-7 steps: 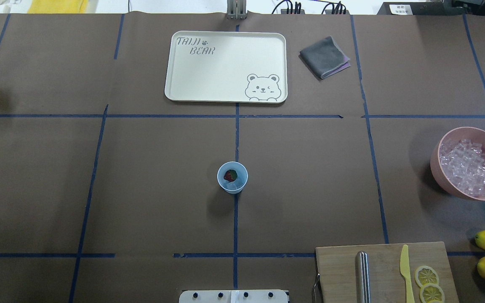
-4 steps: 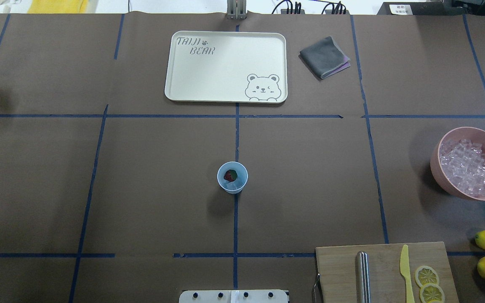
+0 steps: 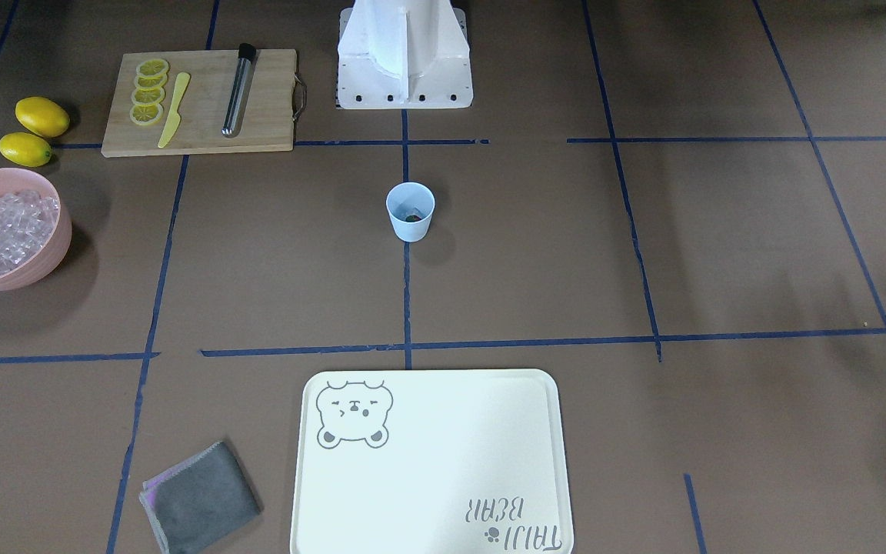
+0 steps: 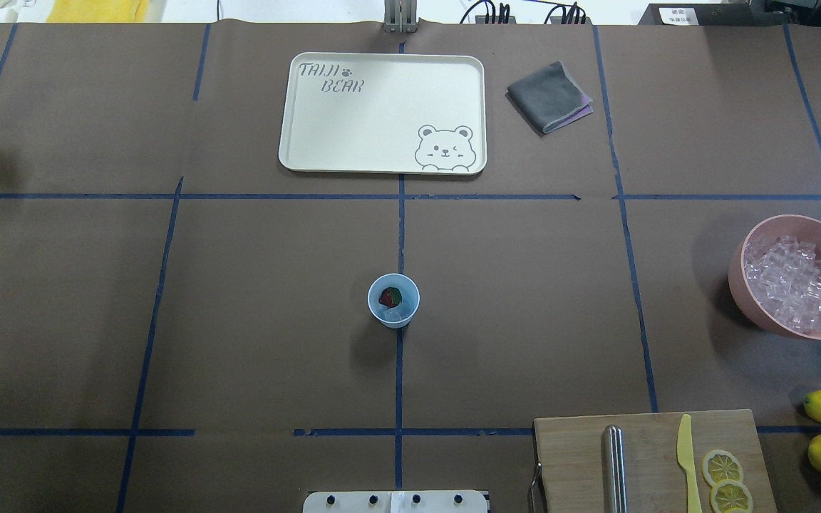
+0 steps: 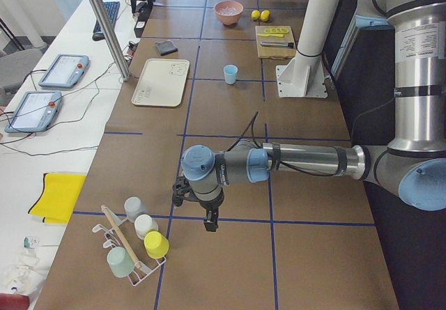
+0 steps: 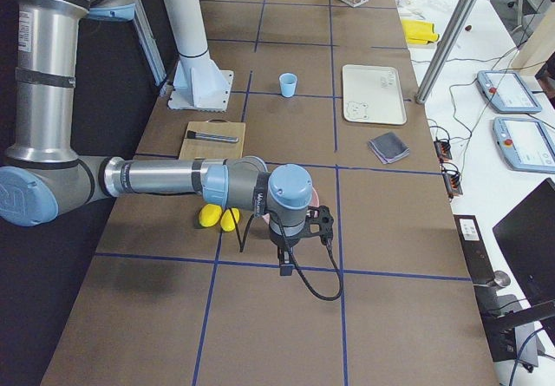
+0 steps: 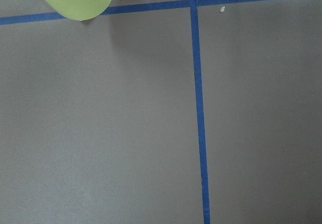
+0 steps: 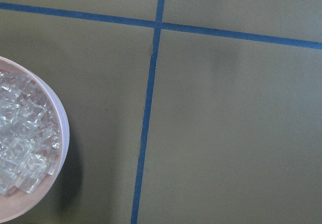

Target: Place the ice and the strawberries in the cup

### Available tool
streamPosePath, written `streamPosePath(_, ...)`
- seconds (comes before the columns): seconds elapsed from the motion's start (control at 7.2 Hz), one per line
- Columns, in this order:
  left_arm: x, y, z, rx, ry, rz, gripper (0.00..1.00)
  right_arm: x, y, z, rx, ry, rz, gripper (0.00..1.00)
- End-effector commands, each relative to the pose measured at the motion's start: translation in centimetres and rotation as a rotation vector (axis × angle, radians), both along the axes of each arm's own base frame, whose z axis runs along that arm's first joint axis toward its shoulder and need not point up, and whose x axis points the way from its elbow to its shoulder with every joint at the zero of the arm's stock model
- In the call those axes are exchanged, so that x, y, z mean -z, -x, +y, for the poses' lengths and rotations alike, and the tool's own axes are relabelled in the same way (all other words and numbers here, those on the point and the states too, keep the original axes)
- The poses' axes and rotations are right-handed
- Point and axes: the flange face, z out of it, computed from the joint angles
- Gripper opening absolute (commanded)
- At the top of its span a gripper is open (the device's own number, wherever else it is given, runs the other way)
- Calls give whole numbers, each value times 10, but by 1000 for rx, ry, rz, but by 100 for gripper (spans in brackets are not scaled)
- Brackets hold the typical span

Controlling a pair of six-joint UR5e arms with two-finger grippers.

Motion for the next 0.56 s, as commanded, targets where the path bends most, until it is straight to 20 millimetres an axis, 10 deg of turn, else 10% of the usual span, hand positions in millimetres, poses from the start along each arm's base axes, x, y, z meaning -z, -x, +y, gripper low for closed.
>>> streamPosePath(0.0,-4,1,5,3,11,1,100,0,0,0,-1,1,0,100)
streamPosePath(0.42,-6,0,8,2,16,-1,100,-2,0,0,-1,6,0,100)
